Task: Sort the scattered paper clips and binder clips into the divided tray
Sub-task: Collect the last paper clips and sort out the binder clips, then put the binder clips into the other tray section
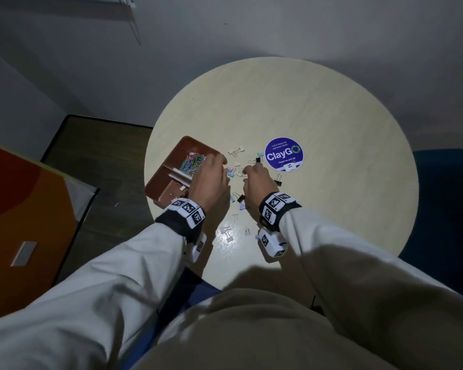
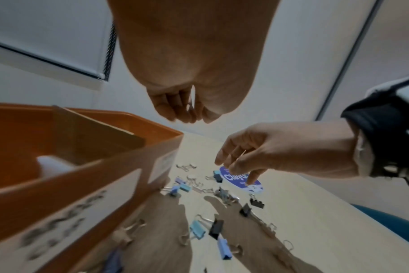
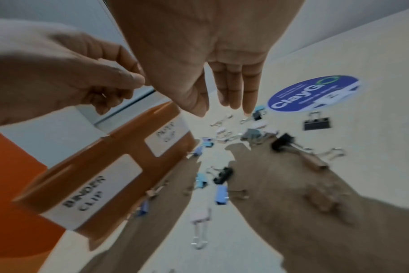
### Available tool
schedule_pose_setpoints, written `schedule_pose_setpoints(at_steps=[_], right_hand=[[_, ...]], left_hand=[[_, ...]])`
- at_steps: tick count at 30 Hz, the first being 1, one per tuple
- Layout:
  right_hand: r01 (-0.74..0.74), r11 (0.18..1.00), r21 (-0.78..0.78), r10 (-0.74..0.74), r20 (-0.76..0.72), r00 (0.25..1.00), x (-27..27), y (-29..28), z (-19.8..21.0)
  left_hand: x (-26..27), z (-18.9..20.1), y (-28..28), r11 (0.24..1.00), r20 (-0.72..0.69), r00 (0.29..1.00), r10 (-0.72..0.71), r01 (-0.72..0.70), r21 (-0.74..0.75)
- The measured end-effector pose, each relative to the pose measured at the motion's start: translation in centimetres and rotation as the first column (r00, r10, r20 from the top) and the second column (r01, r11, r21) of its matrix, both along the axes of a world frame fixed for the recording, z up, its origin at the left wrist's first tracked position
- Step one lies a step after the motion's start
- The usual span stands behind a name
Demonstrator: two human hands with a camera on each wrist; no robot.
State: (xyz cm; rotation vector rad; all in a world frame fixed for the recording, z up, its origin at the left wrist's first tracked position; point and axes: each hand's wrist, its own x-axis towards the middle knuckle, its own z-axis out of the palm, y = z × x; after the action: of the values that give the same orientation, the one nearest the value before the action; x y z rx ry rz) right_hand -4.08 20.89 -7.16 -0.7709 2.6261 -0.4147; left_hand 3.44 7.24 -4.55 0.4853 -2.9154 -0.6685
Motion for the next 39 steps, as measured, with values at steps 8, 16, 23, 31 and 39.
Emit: schedule_pose_setpoints(at_steps=[8, 16, 23, 31, 39], right_hand=[[0.159, 0.965, 0.208, -0.172, 0.044, 0.984, -3.0, 5.2, -3.8], [-0.06, 0.981, 0.184, 0.029, 0.171, 0.985, -2.5, 6.9, -5.5], [-0.204, 0.979, -0.002, 0.202, 0.17, 0.965, -0.3, 7.7, -6.3], [-0.07, 0.997, -0.009, 0.071, 0.059, 0.996, -7.5, 3.9, -4.7], [-0.252, 0.952, 0.173, 0.243, 0.07, 0.968, -8.1, 0.6, -5.1]], left_hand=[[-5.5, -3.9, 3.4, 0.982, 0.289, 0.943, -0.167, 0.186, -0.04], [-10.0, -6.9, 2.9, 0.998, 0.389, 0.92, -0.052, 0.057, 0.0], [-12.1, -8.5, 3.1, 0.988, 0.497, 0.867, 0.039, -0.109, 0.111], [-6.1, -9.4, 5.7, 0.992, 0.47, 0.874, -0.121, 0.097, 0.075], [-0.5, -7.9, 4.9, 0.991, 0.392, 0.913, -0.111, 0.132, -0.027]])
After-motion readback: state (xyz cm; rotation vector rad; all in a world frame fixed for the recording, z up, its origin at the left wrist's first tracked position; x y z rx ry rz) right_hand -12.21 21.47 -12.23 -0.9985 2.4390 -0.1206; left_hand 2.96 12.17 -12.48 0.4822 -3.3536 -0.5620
